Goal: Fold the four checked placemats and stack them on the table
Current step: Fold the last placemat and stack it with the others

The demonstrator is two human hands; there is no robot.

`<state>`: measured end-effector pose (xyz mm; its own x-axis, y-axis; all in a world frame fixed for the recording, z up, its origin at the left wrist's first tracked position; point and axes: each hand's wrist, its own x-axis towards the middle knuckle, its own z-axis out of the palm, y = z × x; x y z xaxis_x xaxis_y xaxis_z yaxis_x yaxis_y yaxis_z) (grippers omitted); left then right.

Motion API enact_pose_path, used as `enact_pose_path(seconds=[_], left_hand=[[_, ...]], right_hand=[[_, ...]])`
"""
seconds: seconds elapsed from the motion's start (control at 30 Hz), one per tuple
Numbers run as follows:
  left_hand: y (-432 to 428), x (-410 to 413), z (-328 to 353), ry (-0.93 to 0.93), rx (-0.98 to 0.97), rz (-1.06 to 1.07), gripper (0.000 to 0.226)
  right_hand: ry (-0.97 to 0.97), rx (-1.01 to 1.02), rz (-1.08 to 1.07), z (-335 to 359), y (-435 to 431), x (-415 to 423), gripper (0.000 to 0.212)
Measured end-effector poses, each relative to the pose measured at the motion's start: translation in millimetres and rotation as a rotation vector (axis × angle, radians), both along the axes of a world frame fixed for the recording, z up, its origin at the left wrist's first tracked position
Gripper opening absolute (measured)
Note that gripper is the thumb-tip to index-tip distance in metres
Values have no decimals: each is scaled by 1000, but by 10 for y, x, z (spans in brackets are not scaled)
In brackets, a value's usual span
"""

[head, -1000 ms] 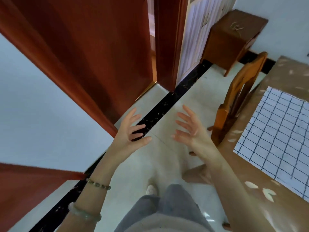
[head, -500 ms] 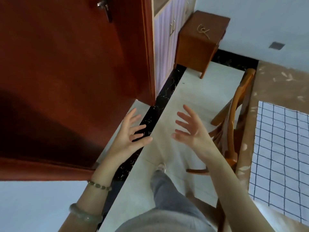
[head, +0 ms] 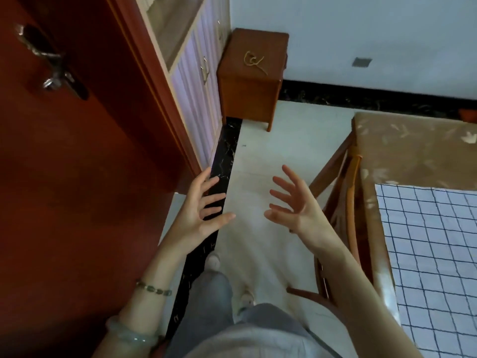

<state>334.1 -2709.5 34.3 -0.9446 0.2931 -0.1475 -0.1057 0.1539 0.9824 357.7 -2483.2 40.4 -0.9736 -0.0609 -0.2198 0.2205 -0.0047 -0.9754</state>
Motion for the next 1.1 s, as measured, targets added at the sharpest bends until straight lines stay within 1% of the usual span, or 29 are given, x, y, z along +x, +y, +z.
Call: enact_pose_path(seconds=[0.23, 0.37, 0.53, 0.6, 0.67, 0.77, 0.9, 0.97, 1.1], left_hand=[[350, -1186, -91, -30, 42, -257, 95], [605, -1852, -57, -38, 36, -453, 105], [1040, -2483, -6, -34, 18, -712, 98], [1258, -2631, 9, -30, 12, -812, 99], [1506, -2710, 38, -38, 9, -910, 104], [1905, -2702, 81, -34, 9, -1065, 106], [2440, -2477, 118, -15, 24, -1271, 100], [2677, -2317, 106, -4, 43, -1348, 94], [3137, -1997, 33, -9, 69, -1464, 93]], right_hand=[[-17, 20, -300, -65, 264, -570, 92], [-10, 23, -520, -58, 363, -807, 92], [-19, 37, -764, -12, 407, -909, 92], [-24, 28, -856, 4, 425, -868, 94], [-36, 40, -942, 21, 456, -785, 95], [-53, 49, -1065, 60, 538, -610, 93], [-89, 115, -1254, 109, 635, -308, 96], [-88, 113, -1337, 113, 687, -143, 95], [-87, 104, -1434, 61, 871, 209, 93]])
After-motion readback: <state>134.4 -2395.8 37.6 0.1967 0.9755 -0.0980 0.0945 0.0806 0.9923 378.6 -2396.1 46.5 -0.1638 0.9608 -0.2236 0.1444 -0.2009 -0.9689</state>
